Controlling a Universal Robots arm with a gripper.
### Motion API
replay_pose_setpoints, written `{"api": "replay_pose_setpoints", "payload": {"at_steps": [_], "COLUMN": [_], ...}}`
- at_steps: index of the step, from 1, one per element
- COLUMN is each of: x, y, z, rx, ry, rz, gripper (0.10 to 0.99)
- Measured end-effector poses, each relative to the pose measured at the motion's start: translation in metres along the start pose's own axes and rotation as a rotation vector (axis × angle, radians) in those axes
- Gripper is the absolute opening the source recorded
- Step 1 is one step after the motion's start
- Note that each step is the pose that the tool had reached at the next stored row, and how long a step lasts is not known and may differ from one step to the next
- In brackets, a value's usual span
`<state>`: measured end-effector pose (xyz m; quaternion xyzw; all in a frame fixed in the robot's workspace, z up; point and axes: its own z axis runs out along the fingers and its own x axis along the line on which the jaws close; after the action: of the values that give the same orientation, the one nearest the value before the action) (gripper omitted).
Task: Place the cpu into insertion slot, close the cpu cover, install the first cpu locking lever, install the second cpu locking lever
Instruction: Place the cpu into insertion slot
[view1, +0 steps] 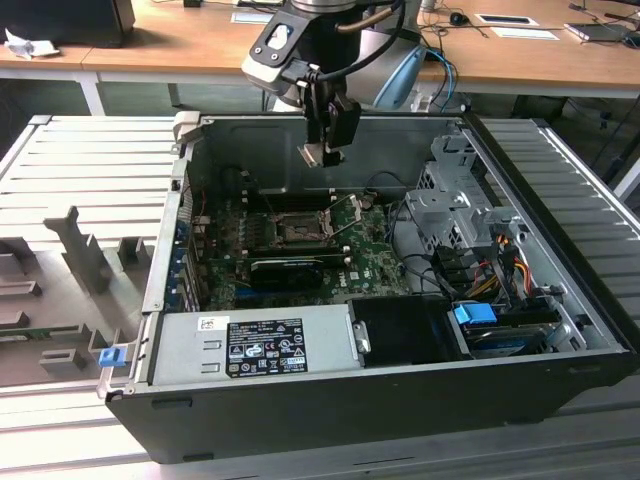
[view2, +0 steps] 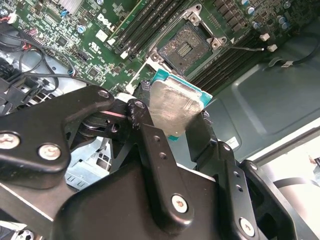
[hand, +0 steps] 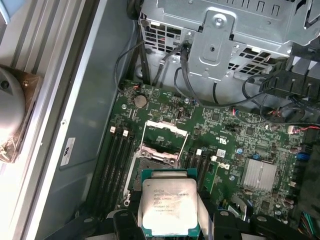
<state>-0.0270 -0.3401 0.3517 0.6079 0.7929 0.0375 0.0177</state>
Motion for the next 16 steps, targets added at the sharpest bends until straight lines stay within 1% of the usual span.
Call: {"api": "replay_pose_setpoints", "payload": {"at_steps": [5, 11, 16], "x": [0.0, 0.0, 0.0], "y": [0.0, -0.0001, -0.0001], "z": [0.0004, 0.0007, 0.0013], "rx": [0.0, -0.001, -0.002], "ry": [-0.0007, -0.003, -0.0072], "rz": [0.009, 0.037, 0.092], "gripper": [0.529, 0.529, 0.529]}}
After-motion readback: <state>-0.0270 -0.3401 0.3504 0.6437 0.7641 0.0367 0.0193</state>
